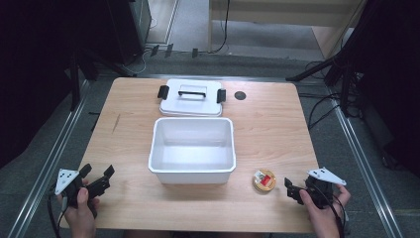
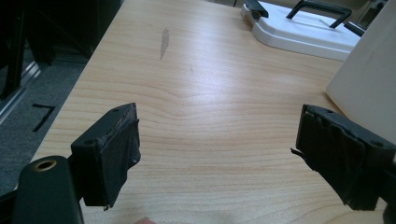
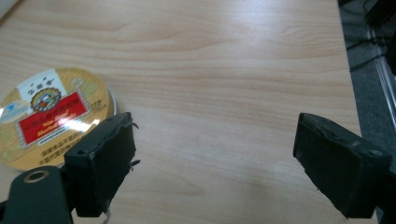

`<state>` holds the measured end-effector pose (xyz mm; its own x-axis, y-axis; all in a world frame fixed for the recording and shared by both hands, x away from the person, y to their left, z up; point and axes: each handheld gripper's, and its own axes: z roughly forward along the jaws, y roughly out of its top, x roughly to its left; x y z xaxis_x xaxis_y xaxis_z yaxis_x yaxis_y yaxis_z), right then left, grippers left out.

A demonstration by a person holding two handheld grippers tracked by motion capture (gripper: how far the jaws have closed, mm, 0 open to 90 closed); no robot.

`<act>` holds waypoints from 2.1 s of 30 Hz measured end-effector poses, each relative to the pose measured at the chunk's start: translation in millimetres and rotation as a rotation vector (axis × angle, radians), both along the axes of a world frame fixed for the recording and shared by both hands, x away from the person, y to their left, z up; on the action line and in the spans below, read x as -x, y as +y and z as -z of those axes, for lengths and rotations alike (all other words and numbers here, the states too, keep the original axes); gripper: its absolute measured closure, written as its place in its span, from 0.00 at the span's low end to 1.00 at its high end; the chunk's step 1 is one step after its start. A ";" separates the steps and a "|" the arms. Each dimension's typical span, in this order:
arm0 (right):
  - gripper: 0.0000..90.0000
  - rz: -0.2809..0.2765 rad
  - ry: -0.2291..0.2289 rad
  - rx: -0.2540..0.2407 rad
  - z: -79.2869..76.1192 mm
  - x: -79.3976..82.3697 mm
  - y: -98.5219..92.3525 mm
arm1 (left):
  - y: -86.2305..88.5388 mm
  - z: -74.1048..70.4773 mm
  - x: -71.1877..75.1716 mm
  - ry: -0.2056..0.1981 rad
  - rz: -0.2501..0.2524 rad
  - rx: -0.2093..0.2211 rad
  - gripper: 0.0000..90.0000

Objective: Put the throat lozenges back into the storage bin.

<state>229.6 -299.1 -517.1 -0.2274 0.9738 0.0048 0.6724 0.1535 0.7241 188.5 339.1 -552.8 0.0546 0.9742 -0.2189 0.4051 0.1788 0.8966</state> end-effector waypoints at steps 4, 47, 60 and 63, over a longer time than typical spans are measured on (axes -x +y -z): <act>0.14 -0.036 0.096 0.052 -14.4 -4.9 8.6 | -0.2 0.0 -0.7 0.006 0.001 -0.001 0.16; 0.17 -0.189 0.723 0.294 -5.1 -80.1 115.9 | 1.2 0.2 -1.9 0.015 0.012 0.010 0.16; 0.22 -0.258 0.725 0.274 -25.2 -81.7 113.9 | 1.2 0.2 -2.3 0.018 0.014 0.012 0.16; 0.22 -0.271 0.714 0.278 -36.6 -83.0 114.6 | 1.2 0.1 -2.2 0.018 0.014 0.011 0.16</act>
<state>312.7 -184.5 -480.5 -0.4886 0.8725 0.0041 0.8717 0.4879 0.0456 190.7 340.3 -552.9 0.0640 0.9709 -0.2307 0.4236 0.1829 0.8872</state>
